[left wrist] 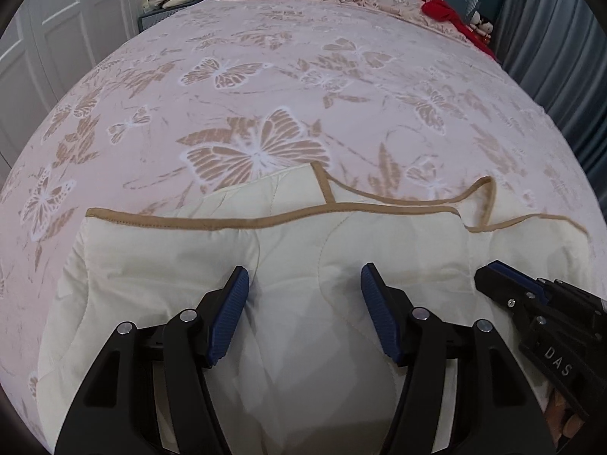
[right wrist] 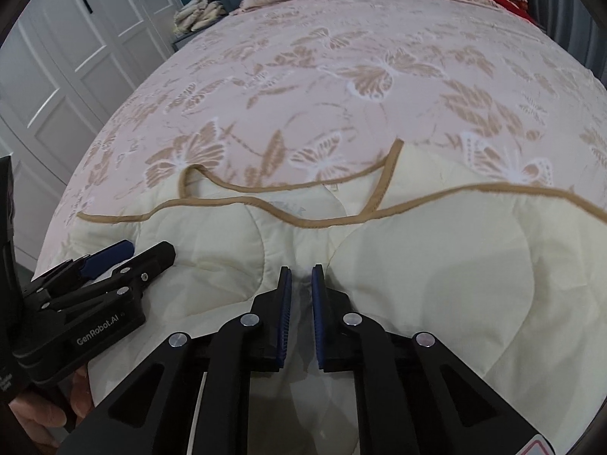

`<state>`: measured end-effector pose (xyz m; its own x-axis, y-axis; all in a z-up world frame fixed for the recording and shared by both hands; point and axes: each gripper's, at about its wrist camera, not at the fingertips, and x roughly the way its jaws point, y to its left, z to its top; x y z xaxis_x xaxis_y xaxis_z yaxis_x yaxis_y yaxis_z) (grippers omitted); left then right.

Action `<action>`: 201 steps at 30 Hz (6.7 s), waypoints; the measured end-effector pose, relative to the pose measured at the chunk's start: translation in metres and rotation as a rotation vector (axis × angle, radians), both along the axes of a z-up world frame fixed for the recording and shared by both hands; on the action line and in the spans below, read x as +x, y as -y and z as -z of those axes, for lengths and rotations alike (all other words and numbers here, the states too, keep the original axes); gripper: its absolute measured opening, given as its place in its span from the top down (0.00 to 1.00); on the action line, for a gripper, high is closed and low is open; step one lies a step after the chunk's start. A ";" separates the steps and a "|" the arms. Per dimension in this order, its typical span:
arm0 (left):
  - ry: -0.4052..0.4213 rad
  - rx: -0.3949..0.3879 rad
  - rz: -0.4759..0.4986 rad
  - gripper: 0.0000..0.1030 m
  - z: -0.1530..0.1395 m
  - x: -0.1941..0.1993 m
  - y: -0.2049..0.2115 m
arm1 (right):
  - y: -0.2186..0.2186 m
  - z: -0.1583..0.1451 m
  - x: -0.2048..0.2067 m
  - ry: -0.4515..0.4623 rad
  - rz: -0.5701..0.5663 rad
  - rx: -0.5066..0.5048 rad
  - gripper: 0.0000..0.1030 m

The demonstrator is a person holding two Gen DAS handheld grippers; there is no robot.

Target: Fold large clothes

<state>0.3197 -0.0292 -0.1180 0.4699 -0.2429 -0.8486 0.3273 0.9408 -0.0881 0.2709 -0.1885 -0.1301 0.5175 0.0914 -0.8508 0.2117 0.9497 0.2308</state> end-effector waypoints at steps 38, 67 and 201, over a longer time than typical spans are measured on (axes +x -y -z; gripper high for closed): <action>0.073 -0.053 -0.036 0.36 0.005 -0.001 -0.007 | -0.014 -0.012 0.006 -0.036 0.038 -0.132 0.91; -0.193 -0.441 -0.384 0.12 0.020 -0.104 -0.209 | -0.079 0.000 0.010 -0.034 0.011 -0.101 0.94; -0.057 -0.183 0.090 0.48 -0.137 -0.180 0.072 | 0.111 -0.128 -0.280 0.132 0.301 -0.002 0.58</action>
<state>0.1399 -0.1010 0.0194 0.3916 -0.4342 -0.8113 0.3991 0.8746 -0.2754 -0.0092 -0.2997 -0.0023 0.6266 -0.0844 -0.7748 0.4519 0.8493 0.2730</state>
